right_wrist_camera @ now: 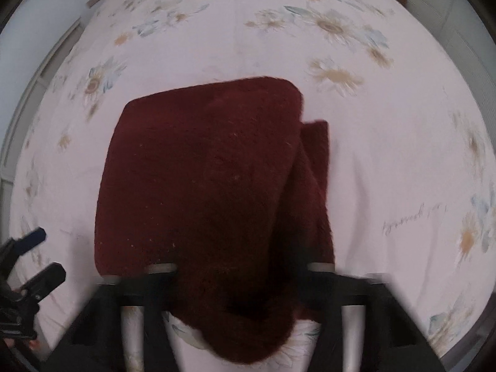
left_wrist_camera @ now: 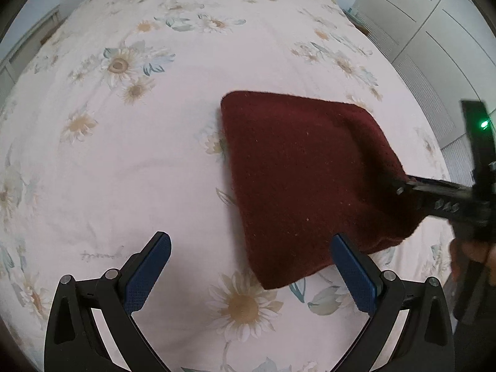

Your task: Fold small clothes

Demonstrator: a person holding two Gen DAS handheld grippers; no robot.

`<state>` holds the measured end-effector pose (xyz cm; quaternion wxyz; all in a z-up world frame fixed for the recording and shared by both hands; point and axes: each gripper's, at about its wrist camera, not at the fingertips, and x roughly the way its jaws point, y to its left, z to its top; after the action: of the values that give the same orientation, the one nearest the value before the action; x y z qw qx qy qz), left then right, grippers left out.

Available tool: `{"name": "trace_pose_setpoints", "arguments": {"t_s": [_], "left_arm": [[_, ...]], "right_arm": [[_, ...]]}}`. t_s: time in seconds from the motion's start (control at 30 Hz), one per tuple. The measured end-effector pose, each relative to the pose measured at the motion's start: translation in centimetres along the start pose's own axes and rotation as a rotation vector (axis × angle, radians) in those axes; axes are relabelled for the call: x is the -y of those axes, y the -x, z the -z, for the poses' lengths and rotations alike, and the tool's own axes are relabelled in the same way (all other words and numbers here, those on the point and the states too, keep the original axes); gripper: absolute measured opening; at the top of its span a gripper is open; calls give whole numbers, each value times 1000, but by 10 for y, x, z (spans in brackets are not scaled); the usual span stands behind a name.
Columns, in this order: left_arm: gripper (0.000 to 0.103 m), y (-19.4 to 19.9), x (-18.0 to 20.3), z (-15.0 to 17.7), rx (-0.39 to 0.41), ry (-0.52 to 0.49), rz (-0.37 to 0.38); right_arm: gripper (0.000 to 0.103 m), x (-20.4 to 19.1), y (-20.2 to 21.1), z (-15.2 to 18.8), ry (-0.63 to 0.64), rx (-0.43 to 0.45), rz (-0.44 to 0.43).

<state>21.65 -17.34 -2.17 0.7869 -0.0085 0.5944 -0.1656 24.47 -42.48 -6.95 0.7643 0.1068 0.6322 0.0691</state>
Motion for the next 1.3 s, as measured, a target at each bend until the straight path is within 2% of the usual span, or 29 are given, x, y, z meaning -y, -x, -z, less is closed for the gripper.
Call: {"name": "trace_pose_setpoints", "arguments": {"t_s": [0.07, 0.13, 0.33, 0.5, 0.57, 0.67, 0.73, 0.77, 0.93, 1.07, 1.13, 1.3], "left_arm": [[101, -3, -1, 2, -8, -7, 3], [101, -6, 0, 5, -18, -13, 3], [101, -8, 1, 9, -20, -13, 1], [101, -9, 4, 10, -24, -25, 20], [101, -12, 5, 11, -34, -30, 29], [101, -18, 6, 11, -43, -37, 20], [101, -21, 5, 11, -46, -34, 14], [101, -22, 5, 10, -47, -32, 13], [101, -29, 1, 4, -54, -7, 14], [101, -31, -2, -1, -52, -7, 23], [102, -32, -3, -7, -46, -1, 13], [102, -36, -1, -23, -27, 45, 48]], "right_arm": [[27, 13, 8, 5, -28, 21, -49], [22, 21, 18, 9, -35, 36, -61], [20, 47, 37, 22, -58, 72, -31], [21, 59, 6, 48, -71, 20, 8], [25, 63, -5, 56, -90, 19, 4], [40, 68, -2, 59, -124, 47, -16], [59, 69, 3, 57, -129, 55, -6], [64, 70, 6, 56, -126, 57, 8], [80, 76, 22, 53, -116, 68, -23], [87, 77, 42, 41, -102, 126, -24], [103, 73, 48, 33, -77, 151, -18], [103, 55, 30, 18, -18, 126, -24]]}}
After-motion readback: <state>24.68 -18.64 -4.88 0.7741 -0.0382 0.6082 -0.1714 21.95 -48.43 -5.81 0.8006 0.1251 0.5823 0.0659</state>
